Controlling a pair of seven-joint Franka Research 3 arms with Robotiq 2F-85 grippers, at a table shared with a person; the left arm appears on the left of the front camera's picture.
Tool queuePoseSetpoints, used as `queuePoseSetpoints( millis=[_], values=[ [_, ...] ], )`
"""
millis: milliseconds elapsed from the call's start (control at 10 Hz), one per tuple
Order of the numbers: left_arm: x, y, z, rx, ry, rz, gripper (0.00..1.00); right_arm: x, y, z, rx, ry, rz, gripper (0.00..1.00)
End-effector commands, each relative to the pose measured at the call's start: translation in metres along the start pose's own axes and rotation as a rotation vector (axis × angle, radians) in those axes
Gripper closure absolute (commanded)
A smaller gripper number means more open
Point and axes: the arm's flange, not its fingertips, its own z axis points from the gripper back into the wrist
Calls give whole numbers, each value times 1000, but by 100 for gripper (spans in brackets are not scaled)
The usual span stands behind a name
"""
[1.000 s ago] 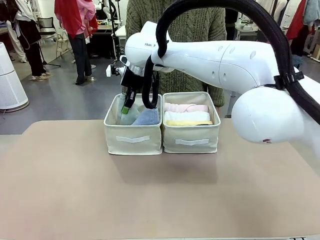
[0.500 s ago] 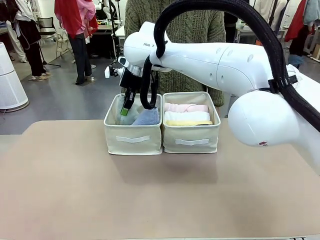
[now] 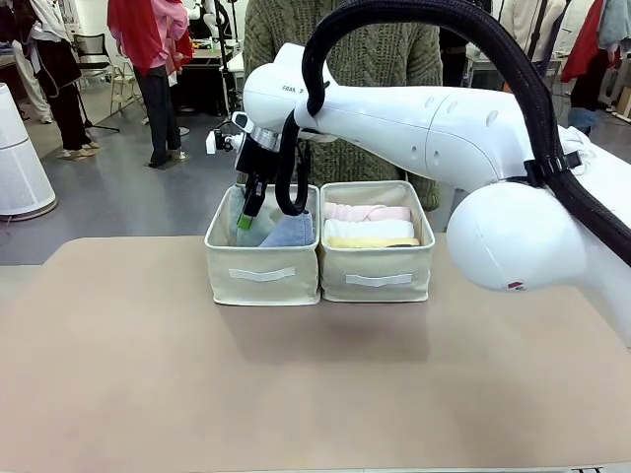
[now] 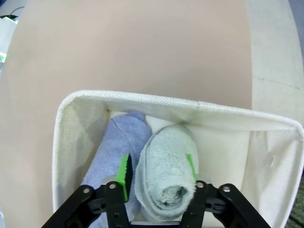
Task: Sort the towels based on their folding style.
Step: Pick up another triangle-folded towel from the table and place it in the left Fabric basket.
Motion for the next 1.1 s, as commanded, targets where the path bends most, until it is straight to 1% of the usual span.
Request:
queuePoseSetpoints(
  millis=[0,100,200,300,400,1000],
  values=[
    [0,-2,1,4,-4,-1,0,11,-20,2,4,19,24,27],
    [0,-2,1,4,-4,-1,0,11,-20,3,1,18,22,21],
    [0,-2,1,4,-4,-1,0,11,-19,2,2,20,22,8],
    [0,-2,1,4,-4,-1,0,10,-19,3,0,19,22,2],
    [0,-2,1,4,-4,-1,0,10,-19,3,-2,21,21,0],
    [0,-2,1,4,-4,-1,0,10,-18,9,-23,25,16,0]
  ],
)
